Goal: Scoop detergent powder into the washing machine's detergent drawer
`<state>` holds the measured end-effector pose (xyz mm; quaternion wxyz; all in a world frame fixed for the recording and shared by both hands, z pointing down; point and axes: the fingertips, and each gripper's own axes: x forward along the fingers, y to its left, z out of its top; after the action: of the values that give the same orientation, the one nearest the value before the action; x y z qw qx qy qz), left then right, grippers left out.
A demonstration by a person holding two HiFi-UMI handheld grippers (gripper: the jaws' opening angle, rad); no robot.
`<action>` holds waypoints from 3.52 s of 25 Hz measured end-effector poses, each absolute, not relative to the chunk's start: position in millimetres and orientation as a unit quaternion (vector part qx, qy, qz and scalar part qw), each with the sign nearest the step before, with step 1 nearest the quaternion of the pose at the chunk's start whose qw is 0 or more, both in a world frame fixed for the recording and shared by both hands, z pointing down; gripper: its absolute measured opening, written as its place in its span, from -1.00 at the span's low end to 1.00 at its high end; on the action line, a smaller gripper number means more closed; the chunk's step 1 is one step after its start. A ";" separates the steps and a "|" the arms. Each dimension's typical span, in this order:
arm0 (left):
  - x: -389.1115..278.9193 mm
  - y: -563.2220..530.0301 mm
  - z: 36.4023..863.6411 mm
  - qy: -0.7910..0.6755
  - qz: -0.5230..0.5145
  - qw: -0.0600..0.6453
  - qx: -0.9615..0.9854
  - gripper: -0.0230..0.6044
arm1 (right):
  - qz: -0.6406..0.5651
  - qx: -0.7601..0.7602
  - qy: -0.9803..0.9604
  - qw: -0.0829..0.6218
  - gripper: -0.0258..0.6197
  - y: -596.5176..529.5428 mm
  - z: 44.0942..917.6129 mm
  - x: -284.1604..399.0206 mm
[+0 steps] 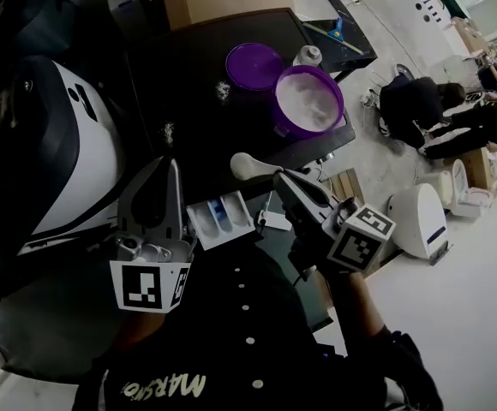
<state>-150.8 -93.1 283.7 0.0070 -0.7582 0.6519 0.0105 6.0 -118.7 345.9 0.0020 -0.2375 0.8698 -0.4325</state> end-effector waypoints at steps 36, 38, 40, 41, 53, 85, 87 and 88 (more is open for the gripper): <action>-189.6 -53.3 358.7 0.679 -0.031 -0.069 -0.730 -0.88 | -0.211 -0.076 0.933 -0.282 -0.83 7.0 541.0 -89.8; -189.5 -51.6 362.4 0.681 -0.032 -0.078 -0.727 -0.88 | -0.159 -0.055 0.940 -0.297 -0.83 12.4 543.8 -92.1; -188.8 -51.0 364.2 0.683 -0.031 -0.080 -0.725 -0.88 | -0.092 -0.032 0.944 -0.316 -0.83 20.5 549.7 -92.0; -188.1 -50.7 364.9 0.683 -0.031 -0.080 -0.725 -0.88 | -0.056 -0.020 0.944 -0.324 -0.83 24.6 552.4 -92.1; -178.3 -47.3 367.0 0.683 -0.038 -0.082 -0.725 -0.88 | 0.298 0.081 0.886 -0.346 -0.83 54.8 574.4 -86.0; -164.2 -65.1 311.6 0.661 -0.010 -0.016 -0.751 -0.88 | -0.308 -0.122 0.922 -0.202 -0.83 -23.9 450.1 -70.9; -162.3 -67.5 305.3 0.656 -0.008 -0.010 -0.755 -0.88 | -0.316 -0.127 0.922 -0.185 -0.83 -31.7 431.1 -69.7; -161.7 -69.2 301.7 0.654 -0.005 -0.006 -0.757 -0.88 | -0.316 -0.131 0.923 -0.177 -0.83 -36.8 422.1 -68.9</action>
<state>-161.7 -69.2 301.7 -0.0059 -0.7568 0.6536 -0.0050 -68.9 -36.8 422.1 -0.1772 -0.1312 0.9229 -0.3156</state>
